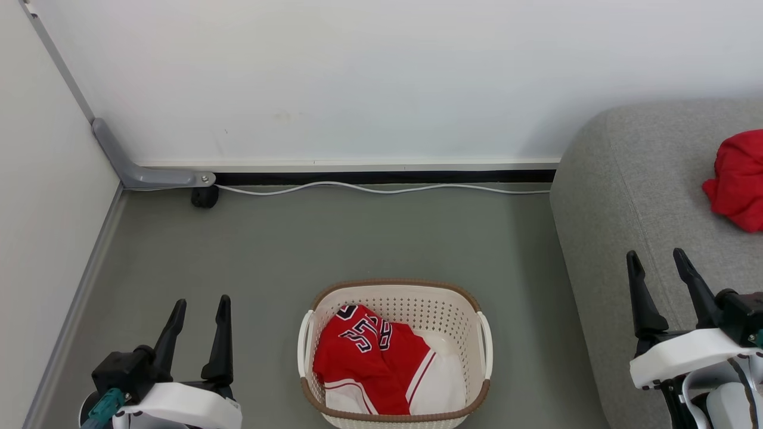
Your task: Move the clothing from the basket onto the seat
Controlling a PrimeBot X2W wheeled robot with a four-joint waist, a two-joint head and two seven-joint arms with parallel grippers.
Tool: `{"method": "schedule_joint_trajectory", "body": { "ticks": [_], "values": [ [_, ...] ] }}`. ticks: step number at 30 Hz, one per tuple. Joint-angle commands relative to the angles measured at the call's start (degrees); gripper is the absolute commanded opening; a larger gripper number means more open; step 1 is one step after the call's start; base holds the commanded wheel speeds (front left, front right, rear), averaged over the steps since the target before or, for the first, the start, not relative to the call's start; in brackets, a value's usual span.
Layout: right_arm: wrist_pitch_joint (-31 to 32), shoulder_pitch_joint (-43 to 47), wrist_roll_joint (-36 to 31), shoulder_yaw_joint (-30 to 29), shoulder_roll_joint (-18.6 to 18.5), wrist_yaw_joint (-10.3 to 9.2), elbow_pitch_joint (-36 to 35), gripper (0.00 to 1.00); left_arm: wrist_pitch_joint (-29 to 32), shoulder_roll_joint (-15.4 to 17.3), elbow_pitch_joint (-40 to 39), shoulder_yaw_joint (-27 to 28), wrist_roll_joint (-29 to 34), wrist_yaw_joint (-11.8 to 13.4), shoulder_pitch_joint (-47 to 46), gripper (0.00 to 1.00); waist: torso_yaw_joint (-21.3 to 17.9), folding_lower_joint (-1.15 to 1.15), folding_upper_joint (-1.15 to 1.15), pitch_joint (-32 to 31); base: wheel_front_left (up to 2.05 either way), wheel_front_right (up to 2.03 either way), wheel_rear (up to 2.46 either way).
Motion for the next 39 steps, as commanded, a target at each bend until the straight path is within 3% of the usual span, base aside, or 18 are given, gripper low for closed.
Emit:
{"method": "schedule_joint_trajectory", "body": {
  "ticks": [1, 22, 39],
  "values": [
    [-0.60, -0.47, -1.01, 0.93, -0.42, 0.18, -1.81, 1.00, -0.35, 0.42, -1.46, 2.00, 0.19, -0.01, -0.52, 1.00, -0.16, 0.00, 0.00, 0.05, 0.00, 0.00, 0.00],
    [-0.60, -1.36, -4.03, -0.61, 1.00, 0.18, -2.33, 1.00, -0.35, 0.27, -1.04, 0.45, -0.35, -0.05, -0.35, 1.00, -1.09, 0.00, 0.00, 2.37, 0.00, 0.00, 0.00],
    [-0.60, -9.13, -4.96, -0.12, 2.79, 0.18, -6.55, 1.00, -0.35, 0.26, 2.43, -7.83, -4.14, 0.14, -7.64, 1.00, -5.00, 0.00, 0.00, 17.82, 0.00, 0.00, 0.00]
  ]
}}
